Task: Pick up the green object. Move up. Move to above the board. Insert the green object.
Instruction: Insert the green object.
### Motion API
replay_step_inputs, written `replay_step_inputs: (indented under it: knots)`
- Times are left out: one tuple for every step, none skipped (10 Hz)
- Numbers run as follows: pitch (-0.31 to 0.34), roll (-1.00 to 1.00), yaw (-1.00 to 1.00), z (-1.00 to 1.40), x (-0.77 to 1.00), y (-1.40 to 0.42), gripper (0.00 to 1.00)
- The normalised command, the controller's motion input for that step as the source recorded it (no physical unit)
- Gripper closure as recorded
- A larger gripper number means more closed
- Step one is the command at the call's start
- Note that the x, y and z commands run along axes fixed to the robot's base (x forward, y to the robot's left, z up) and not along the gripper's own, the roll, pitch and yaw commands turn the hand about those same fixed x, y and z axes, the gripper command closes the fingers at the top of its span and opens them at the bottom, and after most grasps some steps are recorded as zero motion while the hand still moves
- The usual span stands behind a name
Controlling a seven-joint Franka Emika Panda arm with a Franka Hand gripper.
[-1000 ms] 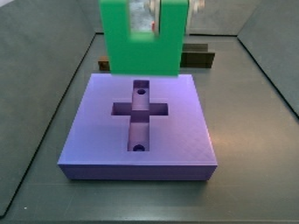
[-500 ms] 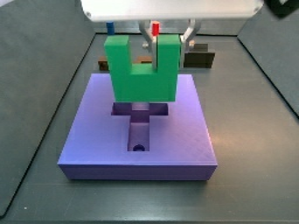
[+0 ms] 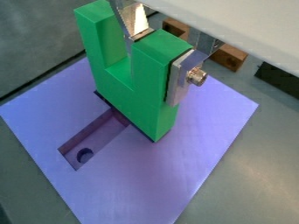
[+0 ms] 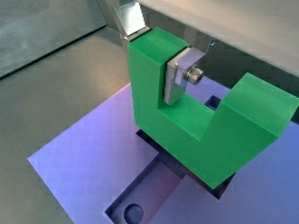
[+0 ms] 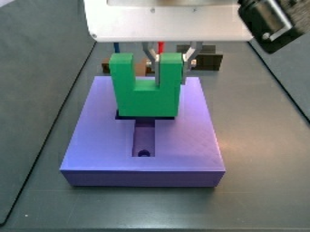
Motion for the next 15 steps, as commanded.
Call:
replay_step_inputs:
  knots:
    - [-0.117,0.01,0.0,-0.26,0.0,0.0,1.0]
    - [-0.103,0.0,0.0,-0.23,0.0,0.0,1.0]
    - [-0.109,0.01,0.0,-0.2,-0.14,0.0,1.0]
    - [-0.127,0.02,0.0,-0.15,-0.32,0.0,1.0]
    - [-0.123,0.04,0.0,-0.06,-0.43,0.0,1.0]
    - [-0.124,0.07,0.03,0.0,-0.44,0.01,1.0]
    - [-0.103,0.1,0.14,-0.01,-0.2,0.0,1.0]
    - [-0.06,0.2,0.29,0.0,-0.09,0.0,1.0]
    - [-0.02,0.25,0.41,-0.01,-0.05,0.0,1.0]
    - [-0.02,0.23,0.35,0.0,-0.05,0.0,1.0]
    - [-0.02,0.14,0.21,-0.03,0.0,0.0,1.0]
    - [-0.01,0.04,0.0,-0.11,0.0,0.0,1.0]
    - [-0.029,0.01,0.0,-0.26,0.0,0.0,1.0]
    - [0.0,0.0,-0.21,-0.25,0.0,0.0,1.0]
    - [-0.021,-0.02,-0.25,-0.23,-0.01,-0.02,1.0]
